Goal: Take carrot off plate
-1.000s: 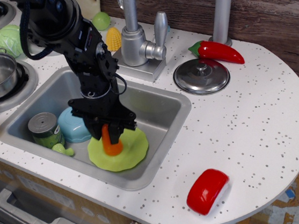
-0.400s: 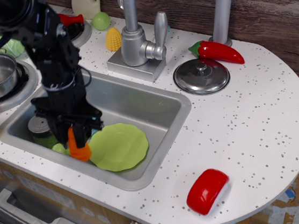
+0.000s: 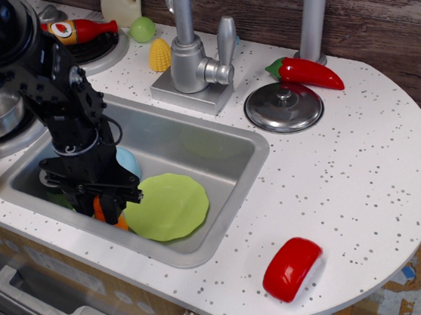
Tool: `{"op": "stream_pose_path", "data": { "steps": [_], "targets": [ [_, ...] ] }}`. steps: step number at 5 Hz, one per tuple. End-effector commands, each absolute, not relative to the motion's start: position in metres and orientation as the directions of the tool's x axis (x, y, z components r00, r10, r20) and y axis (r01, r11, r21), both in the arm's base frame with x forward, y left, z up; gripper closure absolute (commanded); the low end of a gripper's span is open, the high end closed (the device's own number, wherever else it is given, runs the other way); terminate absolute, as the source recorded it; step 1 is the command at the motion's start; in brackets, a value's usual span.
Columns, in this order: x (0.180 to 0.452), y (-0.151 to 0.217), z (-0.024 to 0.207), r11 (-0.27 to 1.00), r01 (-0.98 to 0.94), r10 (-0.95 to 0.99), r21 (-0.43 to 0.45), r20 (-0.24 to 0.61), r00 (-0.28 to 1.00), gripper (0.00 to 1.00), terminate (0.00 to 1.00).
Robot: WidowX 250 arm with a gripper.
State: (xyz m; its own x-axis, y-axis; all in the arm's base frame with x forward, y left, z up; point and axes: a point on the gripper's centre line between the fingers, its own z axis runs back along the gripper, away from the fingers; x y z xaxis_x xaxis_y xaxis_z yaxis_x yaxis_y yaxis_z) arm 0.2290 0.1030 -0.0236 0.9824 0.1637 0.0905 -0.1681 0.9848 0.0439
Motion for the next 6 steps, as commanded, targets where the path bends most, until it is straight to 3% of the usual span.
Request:
{"op": "stream_pose_path", "data": {
  "steps": [1,2,5,6],
  "targets": [
    [0.2309,0.1084,-0.0246,0.990,-0.132,0.125,0.047,0.122,0.985,1.00,0.00],
    [0.2323,0.1081,-0.0252,0.990,-0.134,0.129,0.045,0.094,0.987,0.00,0.00],
    [0.2323,0.1081,-0.0252,0.990,-0.134,0.129,0.045,0.094,0.987,0.00,0.00],
    [0.2323,0.1081,-0.0252,0.990,-0.134,0.129,0.045,0.094,0.987,0.00,1.00]
  ]
}}
